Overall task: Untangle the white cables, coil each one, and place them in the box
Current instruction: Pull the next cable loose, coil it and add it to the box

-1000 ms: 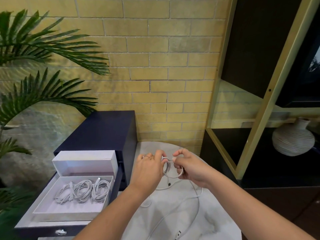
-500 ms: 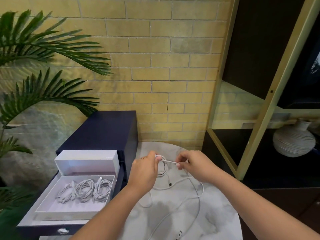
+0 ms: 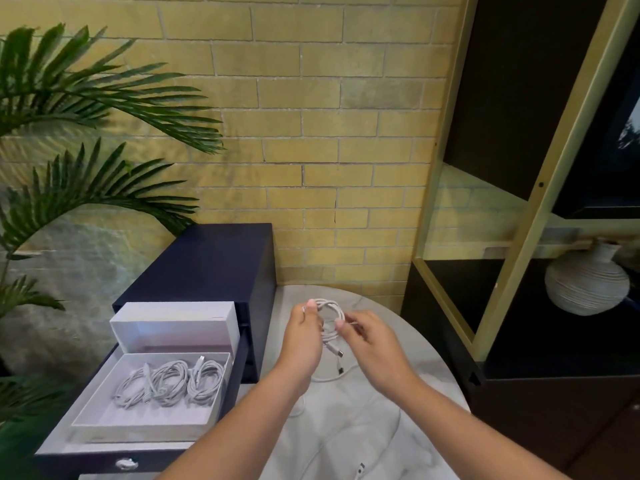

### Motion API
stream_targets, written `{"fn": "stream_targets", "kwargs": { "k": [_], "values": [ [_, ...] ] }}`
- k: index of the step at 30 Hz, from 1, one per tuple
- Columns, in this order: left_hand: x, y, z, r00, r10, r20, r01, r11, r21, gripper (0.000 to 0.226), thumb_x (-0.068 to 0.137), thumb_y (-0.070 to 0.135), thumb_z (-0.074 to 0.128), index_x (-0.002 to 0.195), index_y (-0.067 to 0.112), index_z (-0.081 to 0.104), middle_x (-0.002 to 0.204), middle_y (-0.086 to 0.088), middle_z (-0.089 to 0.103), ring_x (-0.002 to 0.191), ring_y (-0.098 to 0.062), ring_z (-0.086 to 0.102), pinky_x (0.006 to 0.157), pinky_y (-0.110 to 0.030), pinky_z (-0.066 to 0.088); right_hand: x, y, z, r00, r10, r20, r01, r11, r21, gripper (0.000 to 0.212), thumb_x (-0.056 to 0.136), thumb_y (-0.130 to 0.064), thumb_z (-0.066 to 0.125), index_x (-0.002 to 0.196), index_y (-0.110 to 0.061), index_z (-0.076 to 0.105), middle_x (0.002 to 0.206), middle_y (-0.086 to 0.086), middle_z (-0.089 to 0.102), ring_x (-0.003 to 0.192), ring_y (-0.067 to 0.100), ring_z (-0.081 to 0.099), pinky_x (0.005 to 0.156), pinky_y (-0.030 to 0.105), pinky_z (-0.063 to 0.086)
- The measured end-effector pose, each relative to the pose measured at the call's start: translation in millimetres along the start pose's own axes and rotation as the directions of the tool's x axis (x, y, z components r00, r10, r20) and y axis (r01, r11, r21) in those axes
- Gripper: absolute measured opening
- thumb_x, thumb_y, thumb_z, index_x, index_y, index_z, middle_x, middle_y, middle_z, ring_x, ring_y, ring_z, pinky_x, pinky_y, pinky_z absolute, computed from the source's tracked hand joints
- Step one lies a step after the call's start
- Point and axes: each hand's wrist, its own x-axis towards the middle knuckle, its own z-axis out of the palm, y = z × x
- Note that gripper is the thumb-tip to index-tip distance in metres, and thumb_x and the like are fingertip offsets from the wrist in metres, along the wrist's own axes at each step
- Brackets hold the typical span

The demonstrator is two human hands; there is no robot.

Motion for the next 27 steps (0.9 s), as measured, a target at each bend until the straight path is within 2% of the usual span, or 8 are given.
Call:
{"fn": "stream_targets", "kwargs": {
  "k": [2,5,8,11,14,17,23,27],
  "values": [
    [0,-2,3,0.996,-0.065,0.059,0.069,0.995,-0.065,0.026,0.103,0.035,0.031,0.113,0.020,0.049,0.086,0.000,0.054,0.084,-0.016,0.056,0.092,-0.039,0.048,-2,-4,4,1.000,0.007,0.009,-0.007,0.997,0.078,0.006,0.090,-0.032,0.061,0.091,-0.035,0.066,0.085,-0.005,0.060,0.077,0.003,0.057,0.067,0.017,0.044],
    [0,-2,0,0.993,-0.041,0.107,0.041,0.999,0.008,0.027,0.103,0.039,0.031,0.116,0.022,0.046,0.103,-0.001,0.060,0.100,-0.016,0.059,0.093,-0.036,0.047,2,-7,4,0.997,0.074,0.011,-0.075,0.964,0.255,0.011,0.088,-0.019,0.064,0.095,-0.024,0.072,0.082,0.003,0.069,0.081,0.019,0.065,0.073,0.037,0.053],
    [3,-3,-8,0.987,0.052,0.153,-0.080,0.980,0.182,0.033,0.102,0.041,0.033,0.112,0.017,0.053,0.102,0.001,0.059,0.094,-0.011,0.056,0.078,-0.025,0.044,7,-7,0,0.984,0.176,0.013,-0.166,0.896,0.412,0.020,0.088,-0.006,0.061,0.101,-0.017,0.072,0.091,0.003,0.074,0.089,0.019,0.068,0.080,0.030,0.054],
    [7,-10,-17,0.969,0.172,0.176,-0.222,0.918,0.329,0.036,0.097,0.046,0.044,0.097,0.014,0.059,0.093,-0.004,0.061,0.086,-0.018,0.058,0.079,-0.037,0.048,9,-6,-5,0.972,0.230,0.039,-0.217,0.830,0.513,0.019,0.088,-0.003,0.062,0.103,-0.012,0.070,0.091,0.005,0.073,0.085,0.016,0.066,0.074,0.023,0.053],
    [11,-16,-24,0.971,0.141,0.191,-0.205,0.903,0.377,0.032,0.096,0.046,0.047,0.096,0.016,0.059,0.087,-0.004,0.066,0.079,-0.019,0.061,0.078,-0.038,0.051,9,-7,-8,0.967,0.241,0.077,-0.244,0.806,0.540,0.018,0.087,-0.003,0.064,0.104,-0.010,0.066,0.093,0.008,0.073,0.084,0.015,0.067,0.074,0.022,0.052],
    [9,-18,-23,0.971,0.048,0.236,-0.114,0.954,0.276,0.026,0.101,0.036,0.042,0.108,0.019,0.060,0.083,0.002,0.072,0.072,-0.013,0.067,0.077,-0.031,0.053,7,-10,-5,0.970,0.178,0.163,-0.240,0.784,0.572,0.021,0.086,-0.001,0.064,0.106,-0.005,0.060,0.093,0.013,0.072,0.084,0.016,0.067,0.078,0.025,0.052],
    [10,-12,-28,0.981,-0.036,0.189,0.028,0.999,0.045,0.023,0.096,0.013,0.052,0.116,0.022,0.059,0.106,0.005,0.069,0.098,-0.008,0.065,0.076,-0.020,0.047,8,-14,-5,0.926,0.139,0.352,-0.319,0.785,0.531,0.032,0.087,-0.001,0.063,0.115,-0.011,0.052,0.090,0.007,0.070,0.090,0.017,0.062,0.091,0.032,0.045],
    [12,-8,-32,0.975,-0.037,0.221,0.027,0.998,0.049,0.018,0.091,0.012,0.061,0.109,0.017,0.059,0.098,0.002,0.074,0.093,-0.009,0.066,0.078,-0.020,0.047,10,-13,-7,0.949,0.150,0.277,-0.253,0.887,0.386,0.035,0.083,-0.004,0.068,0.110,-0.018,0.051,0.092,0.008,0.070,0.086,0.014,0.063,0.084,0.034,0.050]
  ]
}}
